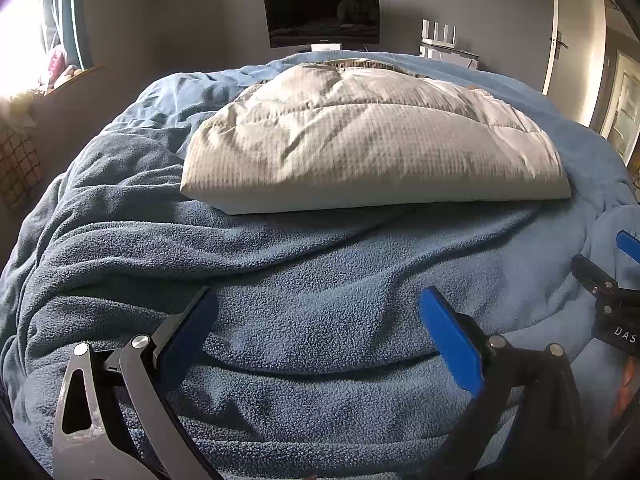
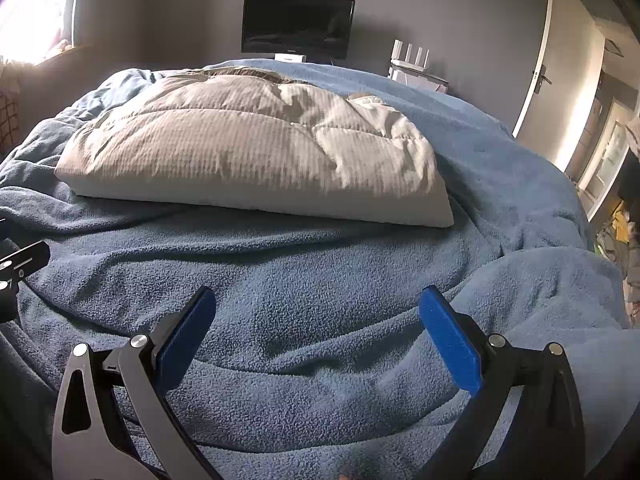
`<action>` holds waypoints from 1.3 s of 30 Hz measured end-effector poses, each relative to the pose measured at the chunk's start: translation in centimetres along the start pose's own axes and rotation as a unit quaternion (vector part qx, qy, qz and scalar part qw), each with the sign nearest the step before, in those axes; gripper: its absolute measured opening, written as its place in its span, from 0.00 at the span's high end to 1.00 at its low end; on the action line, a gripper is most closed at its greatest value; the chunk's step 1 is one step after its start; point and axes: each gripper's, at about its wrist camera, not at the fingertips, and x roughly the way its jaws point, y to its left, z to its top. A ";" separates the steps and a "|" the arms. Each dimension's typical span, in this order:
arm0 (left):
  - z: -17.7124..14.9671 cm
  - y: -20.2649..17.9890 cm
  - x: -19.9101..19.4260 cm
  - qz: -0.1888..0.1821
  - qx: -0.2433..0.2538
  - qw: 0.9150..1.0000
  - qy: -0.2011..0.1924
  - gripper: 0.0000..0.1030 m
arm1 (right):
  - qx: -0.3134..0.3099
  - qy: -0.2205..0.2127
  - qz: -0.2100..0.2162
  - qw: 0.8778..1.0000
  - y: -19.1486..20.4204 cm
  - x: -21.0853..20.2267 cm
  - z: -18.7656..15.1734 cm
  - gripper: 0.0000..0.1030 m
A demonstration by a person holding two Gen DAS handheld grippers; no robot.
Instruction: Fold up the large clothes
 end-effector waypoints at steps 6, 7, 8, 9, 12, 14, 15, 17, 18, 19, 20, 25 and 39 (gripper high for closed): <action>0.0 0.0 0.1 0.000 0.000 1.000 0.001 0.06 | 0.001 0.002 -0.001 1.000 -0.1 0.1 0.0 0.06; 0.0 0.0 0.1 0.000 0.000 1.000 0.001 0.06 | 0.001 0.002 -0.001 1.000 -0.2 0.1 0.0 0.06; 0.0 0.0 0.1 0.001 0.000 1.000 0.001 0.06 | 0.001 0.002 -0.001 1.000 -0.2 0.1 0.1 0.06; 0.0 0.0 0.2 0.000 0.000 1.000 0.001 0.06 | 0.001 0.002 -0.002 1.000 -0.2 0.1 0.1 0.06; -0.1 -0.1 0.2 0.000 0.001 1.000 0.001 0.06 | 0.000 0.001 -0.002 1.000 -0.2 0.1 0.1 0.06; 0.0 -0.1 0.2 0.001 0.000 1.000 0.001 0.06 | -0.001 0.000 -0.002 1.000 -0.2 0.1 0.1 0.06; 0.0 -0.1 0.1 0.000 0.000 1.000 0.001 0.06 | -0.001 0.000 -0.003 1.000 -0.2 0.1 0.1 0.06; 0.0 -0.1 0.2 0.001 0.000 1.000 0.001 0.06 | -0.002 0.000 -0.003 1.000 -0.1 0.1 0.0 0.06; -0.1 -0.1 0.2 0.000 0.001 1.000 0.002 0.06 | -0.002 -0.001 -0.003 1.000 -0.1 0.0 0.0 0.06; -0.1 -0.1 0.2 0.000 0.001 1.000 0.002 0.06 | -0.002 -0.001 -0.004 1.000 -0.1 0.1 0.1 0.06; 0.0 -0.1 0.2 0.000 0.001 1.000 0.002 0.06 | -0.002 -0.001 -0.003 1.000 -0.1 0.1 0.1 0.06; 0.0 -0.1 0.1 0.001 0.000 1.000 0.001 0.06 | -0.003 -0.001 -0.003 1.000 -0.1 0.1 0.1 0.06; 0.0 -0.2 0.1 0.002 -0.001 1.000 0.002 0.06 | -0.004 -0.004 -0.005 1.000 0.0 0.0 0.1 0.06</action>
